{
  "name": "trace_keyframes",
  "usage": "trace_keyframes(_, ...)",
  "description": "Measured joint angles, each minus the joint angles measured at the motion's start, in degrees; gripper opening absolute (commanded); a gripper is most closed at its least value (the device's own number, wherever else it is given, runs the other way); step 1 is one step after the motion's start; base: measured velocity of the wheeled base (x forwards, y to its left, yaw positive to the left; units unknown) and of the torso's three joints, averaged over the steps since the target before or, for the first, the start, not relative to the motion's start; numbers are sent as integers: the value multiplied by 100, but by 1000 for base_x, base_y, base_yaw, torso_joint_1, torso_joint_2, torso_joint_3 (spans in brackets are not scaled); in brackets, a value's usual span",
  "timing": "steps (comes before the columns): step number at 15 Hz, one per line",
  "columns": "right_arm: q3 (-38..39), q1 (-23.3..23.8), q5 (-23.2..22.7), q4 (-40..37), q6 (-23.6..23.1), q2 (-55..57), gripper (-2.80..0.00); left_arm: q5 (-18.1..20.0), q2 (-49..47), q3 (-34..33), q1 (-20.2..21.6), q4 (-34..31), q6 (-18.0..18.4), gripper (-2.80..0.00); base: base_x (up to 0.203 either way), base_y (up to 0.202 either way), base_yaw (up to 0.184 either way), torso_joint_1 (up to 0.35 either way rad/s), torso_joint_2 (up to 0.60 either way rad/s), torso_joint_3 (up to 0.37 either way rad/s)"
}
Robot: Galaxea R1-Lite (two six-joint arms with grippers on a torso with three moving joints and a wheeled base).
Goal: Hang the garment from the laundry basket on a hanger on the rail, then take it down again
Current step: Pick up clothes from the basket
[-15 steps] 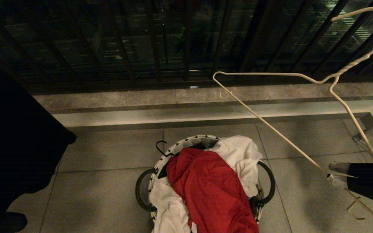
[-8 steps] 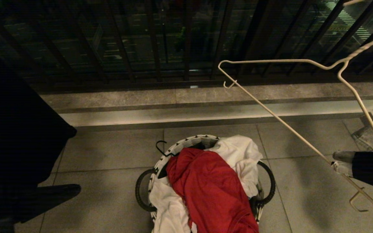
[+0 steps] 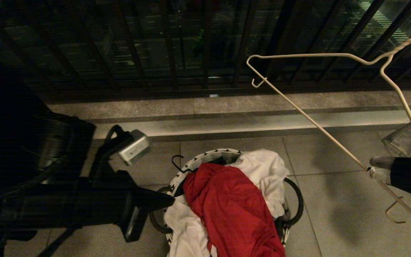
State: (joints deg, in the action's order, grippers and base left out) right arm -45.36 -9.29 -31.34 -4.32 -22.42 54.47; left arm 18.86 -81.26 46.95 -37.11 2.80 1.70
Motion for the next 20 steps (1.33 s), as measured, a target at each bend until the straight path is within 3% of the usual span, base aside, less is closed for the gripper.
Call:
trace_keyframes(4, -33, 9, 130, 255, 292, 7, -280, -367, -1196, 457, -747, 624, -121, -280, 0, 0, 0, 0, 0, 0)
trace_keyframes(15, -44, 30, 357, 431, 312, 96, -280, -387, -3223, 1660, -1555, 682, -76, -280, 0, 0, 0, 0, 0, 0)
trace_keyframes(16, -44, 36, 356, 432, 311, 105, -280, -398, -3350, 1758, -1621, 684, -74, 0, 0, 0, 0, 0, 0, 0)
trace_keyframes(20, -44, 43, 357, 433, 311, 126, -280, -434, -3699, 1966, -1864, 680, -66, 0, 0, 0, 0, 0, 0, 0)
